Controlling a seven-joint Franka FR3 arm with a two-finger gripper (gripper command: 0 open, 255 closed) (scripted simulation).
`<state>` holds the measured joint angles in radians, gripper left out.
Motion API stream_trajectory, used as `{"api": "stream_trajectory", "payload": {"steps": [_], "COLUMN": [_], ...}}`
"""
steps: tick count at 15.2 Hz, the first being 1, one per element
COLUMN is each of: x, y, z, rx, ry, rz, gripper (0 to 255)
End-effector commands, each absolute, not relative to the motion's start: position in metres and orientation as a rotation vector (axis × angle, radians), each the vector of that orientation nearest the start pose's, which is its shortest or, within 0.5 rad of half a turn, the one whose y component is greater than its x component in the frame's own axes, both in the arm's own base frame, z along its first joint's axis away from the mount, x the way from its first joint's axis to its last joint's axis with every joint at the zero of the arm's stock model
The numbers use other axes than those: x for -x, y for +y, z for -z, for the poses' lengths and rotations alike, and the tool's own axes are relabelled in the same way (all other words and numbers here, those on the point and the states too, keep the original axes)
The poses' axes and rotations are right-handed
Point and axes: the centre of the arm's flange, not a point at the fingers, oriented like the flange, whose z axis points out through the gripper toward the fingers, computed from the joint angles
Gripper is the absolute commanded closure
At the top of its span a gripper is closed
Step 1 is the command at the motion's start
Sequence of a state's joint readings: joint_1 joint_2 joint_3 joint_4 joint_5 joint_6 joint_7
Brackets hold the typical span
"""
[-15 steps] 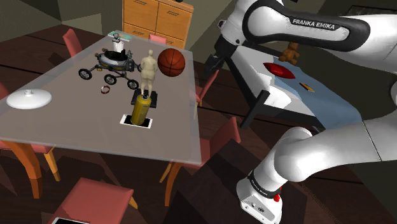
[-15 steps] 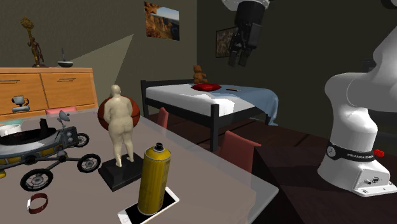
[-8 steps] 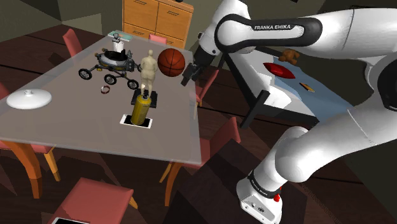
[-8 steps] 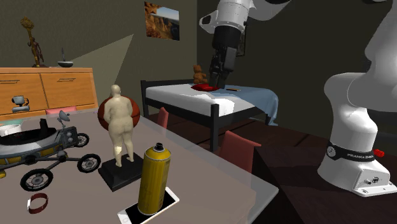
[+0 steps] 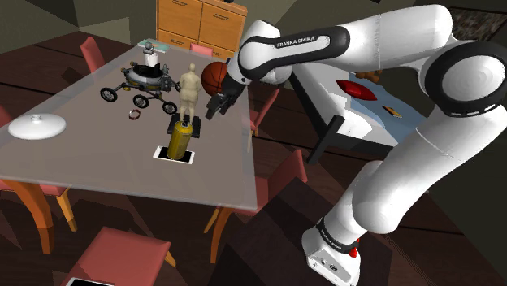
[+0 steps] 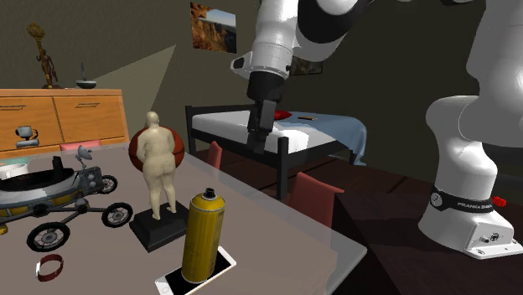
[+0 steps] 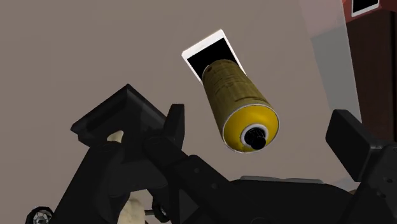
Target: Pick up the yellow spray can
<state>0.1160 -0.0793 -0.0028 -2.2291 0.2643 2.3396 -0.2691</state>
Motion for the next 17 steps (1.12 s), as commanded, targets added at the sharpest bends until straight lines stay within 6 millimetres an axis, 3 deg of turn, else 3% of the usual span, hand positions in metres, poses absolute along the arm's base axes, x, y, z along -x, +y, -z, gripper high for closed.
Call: {"api": "stream_trajectory", "payload": {"steps": [1,8,17], "x": [-0.545,-0.604,-0.604], "y": [0.070,0.100,0.100], "z": [-0.410,-0.350,-0.310], "rx": [2.893,2.809,2.809], "ry": [-0.321,-0.337,-0.337], "rz": [0.297,0.278,0.278], "gripper": [0,0,0]}}
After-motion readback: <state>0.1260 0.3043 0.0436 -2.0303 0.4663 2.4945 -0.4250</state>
